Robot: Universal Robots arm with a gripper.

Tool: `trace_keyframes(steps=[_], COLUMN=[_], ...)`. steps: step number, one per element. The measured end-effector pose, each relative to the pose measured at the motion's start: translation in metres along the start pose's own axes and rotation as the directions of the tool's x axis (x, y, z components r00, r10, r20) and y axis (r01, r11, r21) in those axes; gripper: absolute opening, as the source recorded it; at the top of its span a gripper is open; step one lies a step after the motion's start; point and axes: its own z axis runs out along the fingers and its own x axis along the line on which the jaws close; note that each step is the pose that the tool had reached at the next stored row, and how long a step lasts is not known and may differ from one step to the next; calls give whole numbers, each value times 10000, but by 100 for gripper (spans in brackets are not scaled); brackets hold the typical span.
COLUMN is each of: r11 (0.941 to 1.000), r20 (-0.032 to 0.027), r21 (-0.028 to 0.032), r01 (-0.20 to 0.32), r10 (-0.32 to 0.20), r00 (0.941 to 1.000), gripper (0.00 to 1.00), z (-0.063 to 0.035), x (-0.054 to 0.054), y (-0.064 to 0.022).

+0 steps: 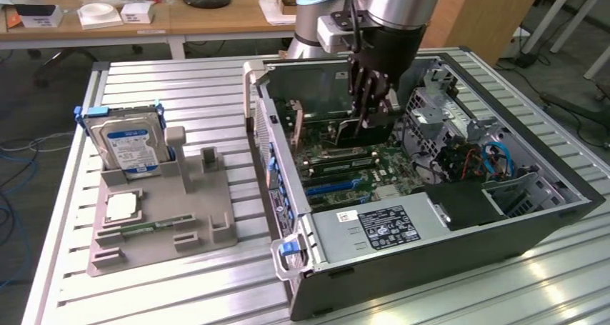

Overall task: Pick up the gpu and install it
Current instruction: 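Insert the gpu into the slot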

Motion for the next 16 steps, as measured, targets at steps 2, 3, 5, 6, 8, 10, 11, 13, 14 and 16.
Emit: trace_keyframes(steps=[2, 3, 5, 6, 8, 10, 11, 13, 14, 16], r11=[10000, 10000, 10000, 10000, 10000, 10000, 10000, 10000, 10000, 10000], r20=[-2, -2, -12, -20, -39, -57, -66, -77, -79, -81], r21=[-3, -4, -4, -3, -3, -4, -6, -9, -10, -17], r01=[5, 6, 8, 8, 12, 17, 21, 31, 37, 43], r10=[-5, -6, -8, -8, -12, -17, -21, -31, -37, -43], r00=[10000, 10000, 10000, 10000, 10000, 10000, 10000, 10000, 10000, 10000], gripper=[26, 26, 26, 26, 26, 26, 26, 26, 26, 26], z=[14, 16, 19, 22, 27, 38, 44, 58, 66, 87], x=[7, 12, 21, 24, 31, 36, 39, 45, 47, 49], y=[1, 2, 5, 8, 11, 14, 15, 18, 19, 20])
